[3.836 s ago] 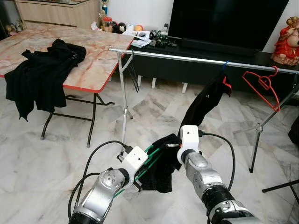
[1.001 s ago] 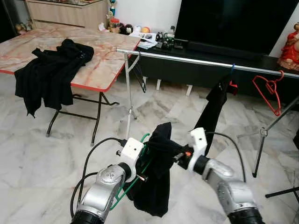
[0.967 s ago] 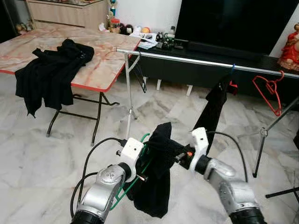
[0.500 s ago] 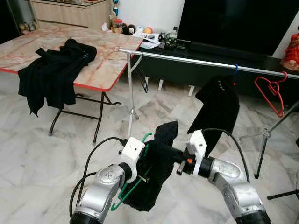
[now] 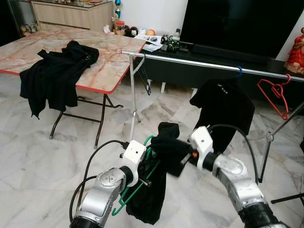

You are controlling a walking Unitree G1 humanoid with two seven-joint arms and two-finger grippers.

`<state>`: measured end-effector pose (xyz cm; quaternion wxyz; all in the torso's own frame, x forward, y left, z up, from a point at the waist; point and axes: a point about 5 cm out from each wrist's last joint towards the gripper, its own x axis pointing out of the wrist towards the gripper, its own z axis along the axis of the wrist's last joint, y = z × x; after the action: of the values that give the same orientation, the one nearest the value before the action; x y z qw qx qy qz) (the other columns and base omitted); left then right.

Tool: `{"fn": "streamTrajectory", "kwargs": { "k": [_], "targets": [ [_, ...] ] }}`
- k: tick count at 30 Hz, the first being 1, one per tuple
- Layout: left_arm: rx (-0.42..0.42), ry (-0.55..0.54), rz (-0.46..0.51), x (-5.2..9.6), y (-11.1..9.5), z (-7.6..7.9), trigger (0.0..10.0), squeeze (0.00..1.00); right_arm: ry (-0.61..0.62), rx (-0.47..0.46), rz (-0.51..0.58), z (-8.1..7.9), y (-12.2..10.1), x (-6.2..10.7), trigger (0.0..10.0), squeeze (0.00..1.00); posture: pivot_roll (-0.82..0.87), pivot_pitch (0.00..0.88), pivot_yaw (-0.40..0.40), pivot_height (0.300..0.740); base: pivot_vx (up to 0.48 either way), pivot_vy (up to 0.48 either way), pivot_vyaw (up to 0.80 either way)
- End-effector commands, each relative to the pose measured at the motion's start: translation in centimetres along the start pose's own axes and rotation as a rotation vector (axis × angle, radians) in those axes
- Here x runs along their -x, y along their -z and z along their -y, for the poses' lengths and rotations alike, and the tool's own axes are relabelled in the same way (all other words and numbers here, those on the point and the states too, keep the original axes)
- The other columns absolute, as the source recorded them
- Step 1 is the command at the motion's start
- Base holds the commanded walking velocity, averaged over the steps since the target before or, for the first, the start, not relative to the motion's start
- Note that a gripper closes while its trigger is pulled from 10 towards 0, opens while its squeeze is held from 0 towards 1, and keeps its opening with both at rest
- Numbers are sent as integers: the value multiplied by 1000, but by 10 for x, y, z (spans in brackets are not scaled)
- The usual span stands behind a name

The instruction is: Hang hanger

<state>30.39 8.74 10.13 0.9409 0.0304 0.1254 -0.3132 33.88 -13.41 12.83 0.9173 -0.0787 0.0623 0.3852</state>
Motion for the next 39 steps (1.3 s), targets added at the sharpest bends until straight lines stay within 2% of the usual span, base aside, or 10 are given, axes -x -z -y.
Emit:
{"fn": "streamTrajectory", "kwargs": {
  "k": [1, 6, 12, 14, 18, 23, 31, 36, 38, 39],
  "targets": [
    [6, 36, 38, -1, -8, 6, 10000, 0, -11, 7, 30, 0, -4, 0, 10000, 0, 163, 0, -111, 740, 0, 0, 0],
    [-1, 76, 41, 1, -8, 10, 10000, 0, -258, 24, 67, -31, -5, 0, 10000, 0, 168, 0, -113, 740, 0, 0, 0],
    [0, 76, 38, 1, -8, 10, 10000, 0, -282, 53, 12, -34, 3, 3, 10000, 0, 162, 0, -112, 740, 0, 0, 0],
    [0, 76, 39, 1, -8, 11, 10000, 0, -240, 69, -17, -29, 7, 3, 10000, 1000, 162, 0, -112, 740, 0, 0, 0],
    [0, 75, 40, 0, -8, 10, 10000, 0, -194, 88, -66, -21, 9, 4, 10000, 1000, 162, 0, -112, 740, 0, 0, 0],
    [4, 59, 38, 1, -7, 8, 10000, 0, -265, 167, -159, -24, 15, 12, 10000, 1000, 163, 0, -112, 740, 0, 0, 0],
    [6, 39, 45, 0, -9, 6, 10000, 0, -329, 202, -228, -32, 23, 20, 10000, 1000, 155, 0, -112, 740, 0, 0, 0],
    [4, 25, 41, 1, -7, 3, 10000, 0, -369, 245, -281, -32, 25, 32, 10000, 1000, 157, 0, -112, 740, 0, 0, 0],
    [-12, 33, 25, 2, -5, 3, 10000, 0, -358, 279, -274, -28, 21, 35, 10000, 1000, 156, 0, -113, 740, 0, 0, 0],
    [-47, 51, -1, 3, -2, 4, 10000, 0, -295, 305, -259, -16, 14, 37, 10000, 1000, 156, 0, -113, 740, 0, 0, 0]
  ]
}}
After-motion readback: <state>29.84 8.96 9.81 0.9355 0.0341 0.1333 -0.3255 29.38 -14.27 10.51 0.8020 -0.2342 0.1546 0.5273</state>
